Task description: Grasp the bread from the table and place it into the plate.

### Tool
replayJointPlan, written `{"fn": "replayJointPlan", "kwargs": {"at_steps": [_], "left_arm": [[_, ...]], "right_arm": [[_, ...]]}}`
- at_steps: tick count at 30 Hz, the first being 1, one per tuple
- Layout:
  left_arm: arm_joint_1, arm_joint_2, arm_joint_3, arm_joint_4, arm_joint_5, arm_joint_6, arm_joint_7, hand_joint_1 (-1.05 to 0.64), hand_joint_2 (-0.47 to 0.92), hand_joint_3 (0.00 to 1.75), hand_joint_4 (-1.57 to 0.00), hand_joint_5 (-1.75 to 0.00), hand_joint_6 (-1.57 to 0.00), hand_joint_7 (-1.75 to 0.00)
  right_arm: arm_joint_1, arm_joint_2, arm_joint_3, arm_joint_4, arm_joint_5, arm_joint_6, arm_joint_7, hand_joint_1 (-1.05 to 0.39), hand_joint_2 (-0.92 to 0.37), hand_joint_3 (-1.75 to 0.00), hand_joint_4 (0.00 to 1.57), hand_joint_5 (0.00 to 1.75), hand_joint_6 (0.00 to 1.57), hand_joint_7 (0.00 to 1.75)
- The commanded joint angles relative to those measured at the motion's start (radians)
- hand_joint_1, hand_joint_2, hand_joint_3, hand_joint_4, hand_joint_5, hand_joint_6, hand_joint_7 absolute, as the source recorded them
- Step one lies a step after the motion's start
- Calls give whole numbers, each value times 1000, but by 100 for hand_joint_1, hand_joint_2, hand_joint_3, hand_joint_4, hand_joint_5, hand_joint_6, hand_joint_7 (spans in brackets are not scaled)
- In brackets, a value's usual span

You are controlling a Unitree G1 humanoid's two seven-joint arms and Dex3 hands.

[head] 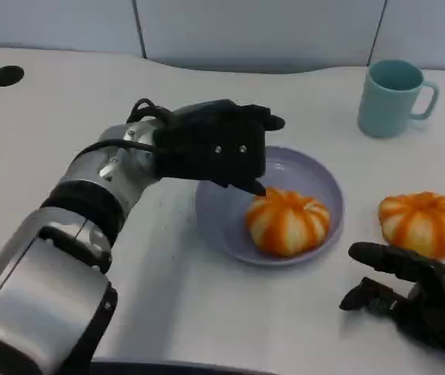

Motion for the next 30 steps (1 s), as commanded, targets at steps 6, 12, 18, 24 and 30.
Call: {"fn": "replayJointPlan", "kwargs": {"at_steps": [6,12,18,24,30], "left_arm": [[63,72,93,-42,-99,-90,-62,-82,92,14,-8,-59,-30,-6],[117,92,175,-65,-192,-143,-105,-73,92,12,-12,-59,-34,-6],[190,97,268,-106,-317,-175,-183,-68,92,21,-13,-60,-34,-4],[255,80,366,-137,-460,-152,-304,-68,92,23,-15,-58,-35,-4],[305,69,425,-176,-547,-106,-369,-69,92,24,-17,-57,-37,-4]], "right_arm": [[9,-16,-5,24,-2,2,6,-39,-92,-14,50,118,90,1],[10,-16,-4,22,-7,-4,-2,-39,-92,-14,50,119,91,2],[11,-18,-3,18,-7,5,-5,-38,-92,-14,50,120,91,2],[5,-19,-8,33,-1,3,10,-38,-92,-14,49,120,90,2],[3,-19,-9,36,-3,6,11,-40,-92,-12,49,121,91,2]]}}
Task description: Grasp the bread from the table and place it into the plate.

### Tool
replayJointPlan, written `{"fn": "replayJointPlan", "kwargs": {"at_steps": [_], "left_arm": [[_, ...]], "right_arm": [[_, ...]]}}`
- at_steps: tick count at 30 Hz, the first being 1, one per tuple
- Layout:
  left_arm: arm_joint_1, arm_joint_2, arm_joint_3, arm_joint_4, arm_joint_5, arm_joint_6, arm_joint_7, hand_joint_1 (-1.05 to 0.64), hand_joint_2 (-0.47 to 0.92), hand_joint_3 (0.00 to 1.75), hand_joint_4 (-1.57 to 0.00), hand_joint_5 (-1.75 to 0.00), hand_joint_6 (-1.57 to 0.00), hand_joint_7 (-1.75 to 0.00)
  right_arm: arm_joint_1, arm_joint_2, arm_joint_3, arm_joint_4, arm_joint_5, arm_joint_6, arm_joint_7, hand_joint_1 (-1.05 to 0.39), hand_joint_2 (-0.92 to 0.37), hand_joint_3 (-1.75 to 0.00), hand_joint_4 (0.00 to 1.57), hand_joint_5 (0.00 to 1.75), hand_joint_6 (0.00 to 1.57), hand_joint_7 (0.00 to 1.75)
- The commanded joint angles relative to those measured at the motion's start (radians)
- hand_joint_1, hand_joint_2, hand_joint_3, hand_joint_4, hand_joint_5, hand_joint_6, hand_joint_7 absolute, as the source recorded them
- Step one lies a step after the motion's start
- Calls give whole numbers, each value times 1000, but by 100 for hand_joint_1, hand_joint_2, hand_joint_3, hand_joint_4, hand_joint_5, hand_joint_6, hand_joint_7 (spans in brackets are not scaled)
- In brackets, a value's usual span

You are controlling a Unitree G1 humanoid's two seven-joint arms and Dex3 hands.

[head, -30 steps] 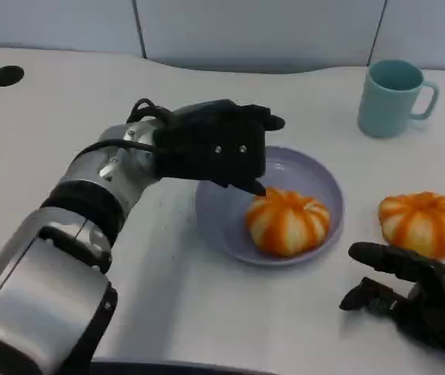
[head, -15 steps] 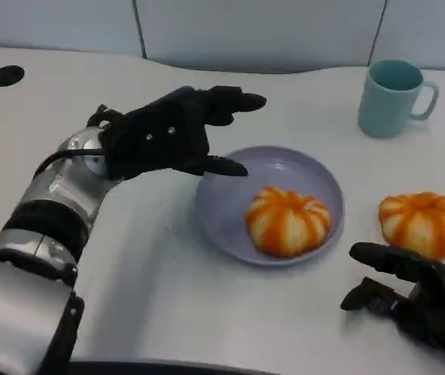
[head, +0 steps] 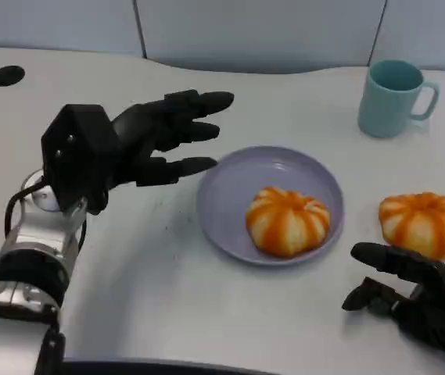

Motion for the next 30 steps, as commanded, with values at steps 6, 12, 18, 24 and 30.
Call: {"fn": "replayJointPlan", "kwargs": {"at_steps": [6,12,18,24,30], "left_arm": [[117,-32,118,-95,-178,112,-102,-57,92,21,-26,-61,-41,-5],[202,-45,145,-178,-224,168,-107,-55,92,28,-33,-68,-44,-5],[255,-58,168,-251,-281,257,-131,-53,92,29,-34,-71,-45,-5],[365,-82,203,-404,-405,438,-170,-56,92,22,-39,-88,-52,-6],[394,-83,199,-469,-421,495,-157,-57,92,20,-40,-89,-53,-6]], "right_arm": [[3,-13,-7,31,-3,6,2,-39,-92,-12,50,120,91,2],[3,-14,-8,31,-6,2,9,-40,-92,-12,51,118,91,2],[2,-13,-9,35,-5,2,12,-41,-92,-12,51,118,90,2],[-4,-13,-12,44,-2,8,13,-39,-92,-12,52,116,90,2],[-5,-13,-13,46,-1,8,14,-39,-92,-12,52,114,90,2]]}}
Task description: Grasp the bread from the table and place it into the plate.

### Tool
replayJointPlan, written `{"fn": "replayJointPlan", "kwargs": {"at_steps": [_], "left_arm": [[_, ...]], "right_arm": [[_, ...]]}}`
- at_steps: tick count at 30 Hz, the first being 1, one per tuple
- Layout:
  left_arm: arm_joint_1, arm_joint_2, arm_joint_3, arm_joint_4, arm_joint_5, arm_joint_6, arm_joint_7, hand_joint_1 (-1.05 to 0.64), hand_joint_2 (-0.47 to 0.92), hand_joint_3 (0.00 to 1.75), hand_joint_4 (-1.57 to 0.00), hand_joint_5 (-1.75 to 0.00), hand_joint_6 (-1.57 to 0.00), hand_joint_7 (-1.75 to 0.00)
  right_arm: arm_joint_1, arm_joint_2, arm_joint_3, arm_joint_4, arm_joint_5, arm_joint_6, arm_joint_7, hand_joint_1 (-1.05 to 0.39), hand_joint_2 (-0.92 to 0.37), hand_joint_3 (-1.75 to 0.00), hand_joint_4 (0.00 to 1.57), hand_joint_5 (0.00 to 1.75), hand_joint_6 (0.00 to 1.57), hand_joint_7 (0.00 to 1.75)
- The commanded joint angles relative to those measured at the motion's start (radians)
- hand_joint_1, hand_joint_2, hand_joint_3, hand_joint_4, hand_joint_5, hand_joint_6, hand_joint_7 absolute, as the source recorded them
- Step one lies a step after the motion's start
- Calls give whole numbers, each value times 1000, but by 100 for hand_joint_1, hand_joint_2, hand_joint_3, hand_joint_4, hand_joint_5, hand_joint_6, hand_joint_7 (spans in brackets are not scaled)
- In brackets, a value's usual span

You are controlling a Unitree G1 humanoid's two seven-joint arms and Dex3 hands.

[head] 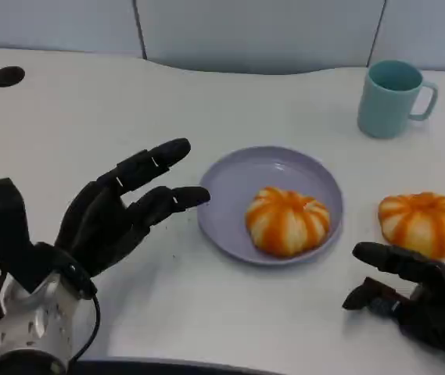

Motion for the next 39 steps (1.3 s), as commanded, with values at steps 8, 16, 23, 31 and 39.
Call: {"fn": "replayJointPlan", "kwargs": {"at_steps": [8,16,23,31,39], "left_arm": [[154,-13,36,-212,-67,121,77,-53,92,25,-43,-107,-62,-7],[161,-14,35,-230,-67,135,84,-53,92,25,-42,-109,-62,-6],[330,-44,77,-352,-113,253,211,-50,92,41,-42,-155,-74,-18],[375,-52,80,-413,-153,336,246,-50,92,37,-45,-161,-58,-60],[393,-47,84,-411,-153,339,239,-51,92,38,-47,-161,-54,-70]], "right_arm": [[15,-10,0,-7,-5,22,-16,-38,-92,-12,55,113,93,3],[15,-10,0,-9,-4,23,-17,-38,-92,-12,55,113,93,3],[23,-12,6,-23,-9,22,-16,-42,-92,-12,54,113,92,3],[24,-16,5,-29,-7,34,-19,-41,-92,-12,53,115,91,2],[24,-19,6,-35,-9,45,-25,-42,-92,-10,52,115,92,2]]}}
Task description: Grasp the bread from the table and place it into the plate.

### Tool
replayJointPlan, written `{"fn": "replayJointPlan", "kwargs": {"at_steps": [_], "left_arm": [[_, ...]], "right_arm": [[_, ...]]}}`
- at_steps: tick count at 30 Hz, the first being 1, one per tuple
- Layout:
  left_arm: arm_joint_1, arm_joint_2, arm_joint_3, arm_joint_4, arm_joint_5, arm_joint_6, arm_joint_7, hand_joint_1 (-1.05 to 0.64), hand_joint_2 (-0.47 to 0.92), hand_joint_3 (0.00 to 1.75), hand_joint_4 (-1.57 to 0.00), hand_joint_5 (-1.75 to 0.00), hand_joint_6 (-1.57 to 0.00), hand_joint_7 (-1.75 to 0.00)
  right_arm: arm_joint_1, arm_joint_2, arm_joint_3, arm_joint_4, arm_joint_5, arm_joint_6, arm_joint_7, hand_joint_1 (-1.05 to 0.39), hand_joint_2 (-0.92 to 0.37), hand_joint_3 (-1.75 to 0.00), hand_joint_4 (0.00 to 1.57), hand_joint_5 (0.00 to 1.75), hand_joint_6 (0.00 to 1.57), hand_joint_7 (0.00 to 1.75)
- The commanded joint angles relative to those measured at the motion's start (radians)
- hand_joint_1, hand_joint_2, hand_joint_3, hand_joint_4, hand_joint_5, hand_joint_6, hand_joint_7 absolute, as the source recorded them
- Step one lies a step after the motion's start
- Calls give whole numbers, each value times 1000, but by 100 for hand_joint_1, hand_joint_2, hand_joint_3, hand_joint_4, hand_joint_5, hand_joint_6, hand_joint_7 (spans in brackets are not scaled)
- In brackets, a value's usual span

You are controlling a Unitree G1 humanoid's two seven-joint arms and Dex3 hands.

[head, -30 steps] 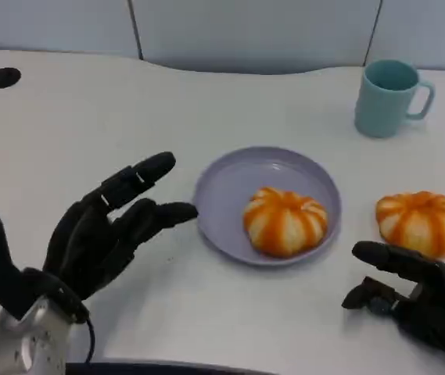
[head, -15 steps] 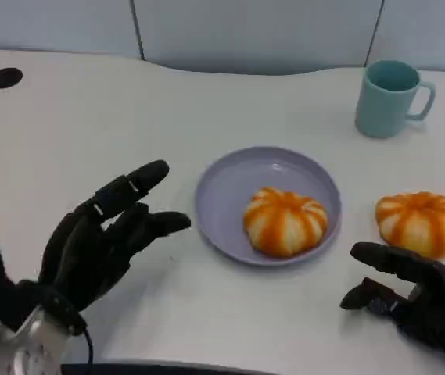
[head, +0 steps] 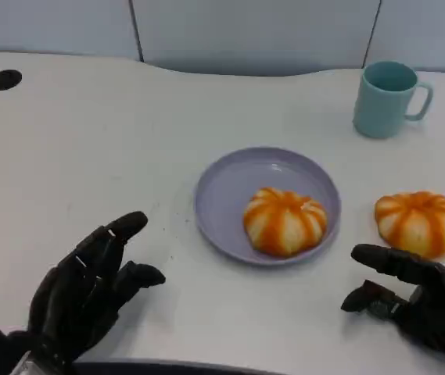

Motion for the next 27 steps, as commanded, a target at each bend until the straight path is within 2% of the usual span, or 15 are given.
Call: {"fn": "replayJointPlan", "kwargs": {"at_steps": [1,12,18,27], "left_arm": [[23,8,11,-9,-6,1,8,-51,92,37,-48,-160,-53,-71],[15,11,-17,63,45,-119,-47,-50,92,35,-43,-157,-52,-73],[-11,17,-19,119,43,-155,-82,-46,92,40,-45,-156,-53,-73],[-36,15,-27,169,80,-228,-76,-48,92,36,-39,-159,-55,-75]], "right_arm": [[13,-17,0,-6,-5,12,-13,-42,-92,-9,52,115,92,3],[15,-19,-8,24,-9,-28,-11,-40,-92,-12,53,115,92,2],[-12,-29,-13,77,-8,-46,20,-42,-92,-13,52,115,91,2],[-43,-36,-28,146,-8,-90,31,-41,-92,-11,55,112,93,3]]}}
